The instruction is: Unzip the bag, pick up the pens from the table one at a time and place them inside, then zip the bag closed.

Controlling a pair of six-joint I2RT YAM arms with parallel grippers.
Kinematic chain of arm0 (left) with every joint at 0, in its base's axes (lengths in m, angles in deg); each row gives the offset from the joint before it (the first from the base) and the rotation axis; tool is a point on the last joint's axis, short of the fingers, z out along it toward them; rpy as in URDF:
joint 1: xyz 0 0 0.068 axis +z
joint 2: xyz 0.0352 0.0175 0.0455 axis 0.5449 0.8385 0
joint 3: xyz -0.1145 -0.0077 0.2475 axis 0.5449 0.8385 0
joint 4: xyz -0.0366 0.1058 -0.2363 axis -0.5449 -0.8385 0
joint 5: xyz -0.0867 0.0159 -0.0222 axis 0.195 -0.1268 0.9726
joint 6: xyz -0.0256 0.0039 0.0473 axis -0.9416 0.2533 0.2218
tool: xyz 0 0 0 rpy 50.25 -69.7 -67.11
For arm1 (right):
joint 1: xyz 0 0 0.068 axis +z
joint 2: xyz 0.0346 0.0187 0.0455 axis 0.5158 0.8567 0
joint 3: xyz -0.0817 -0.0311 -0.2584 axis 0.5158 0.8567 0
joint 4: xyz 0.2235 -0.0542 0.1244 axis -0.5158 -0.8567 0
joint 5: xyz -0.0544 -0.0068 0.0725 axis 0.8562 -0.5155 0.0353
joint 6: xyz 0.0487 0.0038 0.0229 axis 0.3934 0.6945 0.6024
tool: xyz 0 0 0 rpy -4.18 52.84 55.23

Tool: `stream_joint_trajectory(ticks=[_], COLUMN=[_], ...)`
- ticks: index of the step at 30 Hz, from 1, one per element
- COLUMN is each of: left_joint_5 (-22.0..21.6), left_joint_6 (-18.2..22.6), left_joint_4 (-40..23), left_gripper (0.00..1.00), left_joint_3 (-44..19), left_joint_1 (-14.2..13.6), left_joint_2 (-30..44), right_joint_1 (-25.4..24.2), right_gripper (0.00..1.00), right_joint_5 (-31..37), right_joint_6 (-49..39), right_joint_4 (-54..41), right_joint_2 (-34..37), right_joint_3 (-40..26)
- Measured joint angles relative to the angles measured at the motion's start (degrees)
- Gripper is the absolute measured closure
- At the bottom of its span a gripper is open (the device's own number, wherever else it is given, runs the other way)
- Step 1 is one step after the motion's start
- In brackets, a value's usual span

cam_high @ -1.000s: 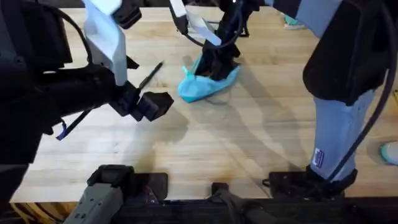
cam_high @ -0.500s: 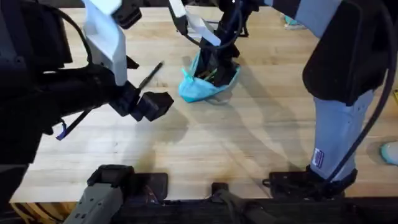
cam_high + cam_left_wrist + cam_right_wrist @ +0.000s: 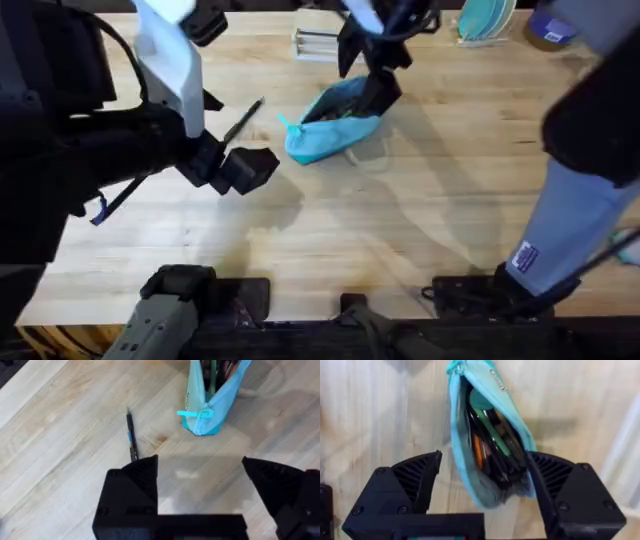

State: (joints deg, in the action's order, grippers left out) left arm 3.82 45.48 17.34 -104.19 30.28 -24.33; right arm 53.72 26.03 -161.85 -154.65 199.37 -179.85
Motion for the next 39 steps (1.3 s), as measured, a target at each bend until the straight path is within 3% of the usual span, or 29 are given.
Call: stream_joint_trajectory(ticks=[5, 11, 17, 22, 30, 39], left_joint_5=[-1.9, -4.7, -10.3, -13.5, -15.7, -20.7], left_joint_6=[-1.8, -5.5, -13.2, -16.0, -17.2, -17.4], left_joint_4=[1.1, 4.5, 10.9, 13.7, 16.3, 25.6], left_gripper=[0.009, 0.01, 0.01, 0.01, 0.008, 0.007], left_joint_3=[0.0, 0.0, 0.0, 0.0, 0.0, 0.0], left_joint_1=[0.0, 0.0, 0.0, 0.0, 0.1, 0.1], left_joint_2=[0.9, 7.3, 15.1, 21.2, 30.3, 37.0], right_joint_1=[-0.8, -3.1, -7.0, -9.8, -11.3, -11.3], right_gripper=[0.006, 0.006, 0.006, 0.005, 0.006, 0.005], right_joint_5=[-0.6, -1.0, -1.0, -1.0, -1.0, -1.0], right_joint_6=[0.5, 4.8, 8.0, 8.6, 9.1, 9.1], right_joint_4=[-1.1, -2.0, -3.6, -4.1, -4.9, -5.2], right_joint_2=[-8.5, -17.4, -25.5, -30.9, -33.7, -33.7], right_joint_3=[0.0, 0.0, 0.0, 0.0, 0.0, 0.0])
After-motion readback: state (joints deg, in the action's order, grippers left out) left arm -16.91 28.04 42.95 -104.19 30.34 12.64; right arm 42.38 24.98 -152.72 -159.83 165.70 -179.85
